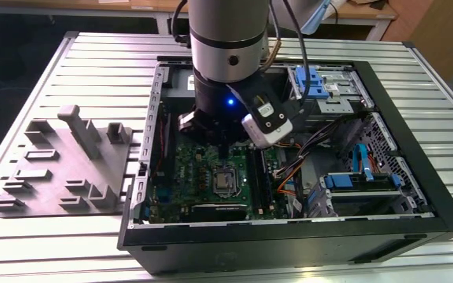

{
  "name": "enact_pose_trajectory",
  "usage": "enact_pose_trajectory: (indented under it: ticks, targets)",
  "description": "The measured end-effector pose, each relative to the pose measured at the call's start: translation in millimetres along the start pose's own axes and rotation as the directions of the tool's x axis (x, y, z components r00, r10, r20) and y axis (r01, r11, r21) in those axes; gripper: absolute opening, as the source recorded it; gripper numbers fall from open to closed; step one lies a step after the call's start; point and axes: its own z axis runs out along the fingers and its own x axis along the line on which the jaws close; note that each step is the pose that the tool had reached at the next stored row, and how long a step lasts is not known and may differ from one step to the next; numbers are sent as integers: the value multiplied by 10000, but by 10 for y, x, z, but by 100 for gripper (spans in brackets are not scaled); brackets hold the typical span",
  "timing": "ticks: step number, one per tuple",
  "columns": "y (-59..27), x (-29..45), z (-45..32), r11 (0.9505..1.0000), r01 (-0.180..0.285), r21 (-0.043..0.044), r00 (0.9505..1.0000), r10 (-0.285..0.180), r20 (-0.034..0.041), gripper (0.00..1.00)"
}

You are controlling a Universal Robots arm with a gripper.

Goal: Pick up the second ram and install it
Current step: 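Insert the second ram into the second slot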

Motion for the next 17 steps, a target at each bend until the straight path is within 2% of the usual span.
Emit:
enact_pose_trajectory:
  ticks: [4,12,17]
  targets:
    - [0,0,4,9976,-687,15,9976,687,-5,11]
    - [0,-5,7,9974,-726,12,9974,726,-3,11]
    - [-6,-65,21,9974,-725,-35,9974,725,-3,11]
